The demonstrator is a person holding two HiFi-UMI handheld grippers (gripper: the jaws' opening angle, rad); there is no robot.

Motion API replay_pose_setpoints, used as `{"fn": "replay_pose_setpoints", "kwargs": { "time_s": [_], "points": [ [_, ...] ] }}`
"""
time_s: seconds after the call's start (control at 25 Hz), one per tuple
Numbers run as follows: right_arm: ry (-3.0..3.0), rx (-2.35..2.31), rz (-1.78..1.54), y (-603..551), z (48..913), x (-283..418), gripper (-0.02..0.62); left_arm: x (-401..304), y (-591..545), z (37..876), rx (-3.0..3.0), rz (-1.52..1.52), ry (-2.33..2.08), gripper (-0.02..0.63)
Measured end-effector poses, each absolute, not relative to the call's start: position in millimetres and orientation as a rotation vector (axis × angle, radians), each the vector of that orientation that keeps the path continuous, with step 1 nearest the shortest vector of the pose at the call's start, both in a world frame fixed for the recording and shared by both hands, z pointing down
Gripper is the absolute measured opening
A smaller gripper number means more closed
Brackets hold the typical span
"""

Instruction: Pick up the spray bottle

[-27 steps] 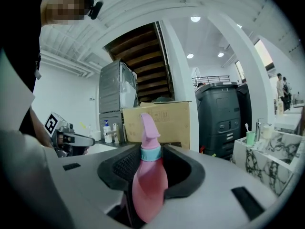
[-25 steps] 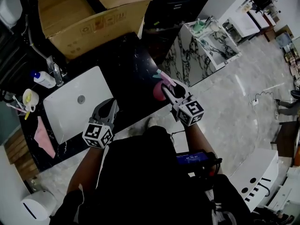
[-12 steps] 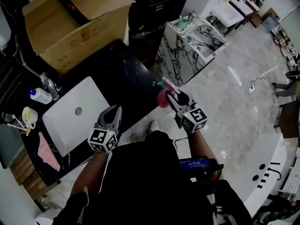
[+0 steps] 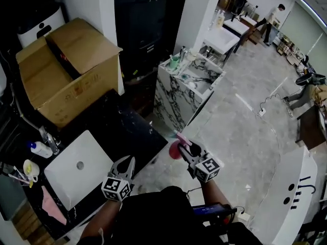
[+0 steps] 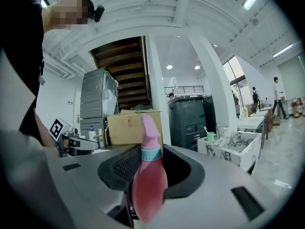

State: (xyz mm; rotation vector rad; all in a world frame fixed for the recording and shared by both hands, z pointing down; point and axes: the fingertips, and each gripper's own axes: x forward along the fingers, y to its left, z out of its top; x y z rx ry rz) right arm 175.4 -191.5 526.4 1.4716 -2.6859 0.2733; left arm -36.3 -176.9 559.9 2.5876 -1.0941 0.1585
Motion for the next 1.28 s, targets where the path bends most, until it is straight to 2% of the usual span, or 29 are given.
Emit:
{"fn": "replay_pose_setpoints", "kwargs": {
  "time_s": [0.56, 1.28],
  "points": [
    [-2.685, 1.499, 0.315, -135, 527, 271, 0.161, 56, -139, 552, 2.597, 0.185, -1.064, 0.008],
    [-2.776, 1.326, 0.374, -77, 547, 292, 0.158, 88, -65, 566, 2.524, 0.245, -1.152, 0.008]
  ]
}}
